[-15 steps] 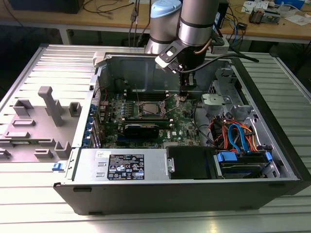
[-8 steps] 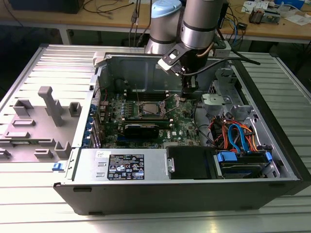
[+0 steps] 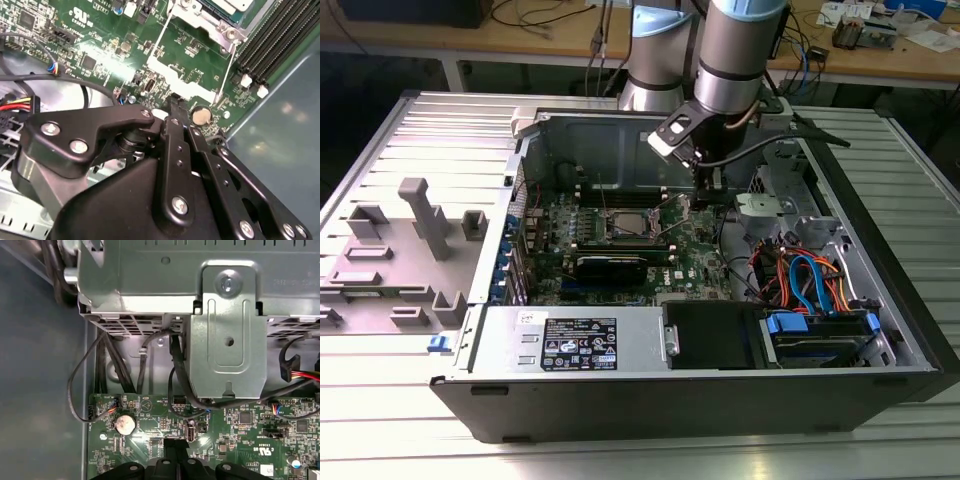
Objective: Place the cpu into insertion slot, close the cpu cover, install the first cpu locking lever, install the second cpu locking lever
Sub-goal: 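Close the cpu cover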
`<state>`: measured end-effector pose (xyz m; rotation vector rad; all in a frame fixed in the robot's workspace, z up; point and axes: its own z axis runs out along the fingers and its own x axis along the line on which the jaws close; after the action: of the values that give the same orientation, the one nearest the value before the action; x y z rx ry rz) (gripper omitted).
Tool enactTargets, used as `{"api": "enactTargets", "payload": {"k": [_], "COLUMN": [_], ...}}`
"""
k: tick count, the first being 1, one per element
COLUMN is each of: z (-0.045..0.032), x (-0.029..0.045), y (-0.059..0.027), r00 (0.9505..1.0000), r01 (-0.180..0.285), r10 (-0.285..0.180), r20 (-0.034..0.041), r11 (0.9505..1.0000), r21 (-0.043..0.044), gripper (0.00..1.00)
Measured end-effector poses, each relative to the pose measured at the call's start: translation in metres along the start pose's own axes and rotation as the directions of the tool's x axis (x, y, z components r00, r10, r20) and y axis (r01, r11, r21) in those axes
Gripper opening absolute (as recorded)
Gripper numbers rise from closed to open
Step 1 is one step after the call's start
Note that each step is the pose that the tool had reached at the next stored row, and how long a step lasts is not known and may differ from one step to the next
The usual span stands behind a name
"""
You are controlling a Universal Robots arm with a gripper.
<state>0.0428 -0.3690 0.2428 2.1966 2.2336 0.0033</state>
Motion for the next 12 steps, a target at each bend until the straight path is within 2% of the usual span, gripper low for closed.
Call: {"api": "enactTargets", "payload": {"k": [2,9,12], "z": [0.0005,-0.0020,-0.0021], "x": [0.0000,0.0001,0.0002], "y": [-0.0054,-0.0133,-0.0135], "r00": [1.0000,1.0000,1.0000], "r01": [0.001,0.002,0.002], "r10": [-0.001,-0.002,-0.002], "r20": [0.0001,0.0000,0.0000], "r11": [1.0000,1.0000,1.0000], "r21": [0.0044,0.0045,0.0046], "gripper": [0.11,0.11,0.11]}}
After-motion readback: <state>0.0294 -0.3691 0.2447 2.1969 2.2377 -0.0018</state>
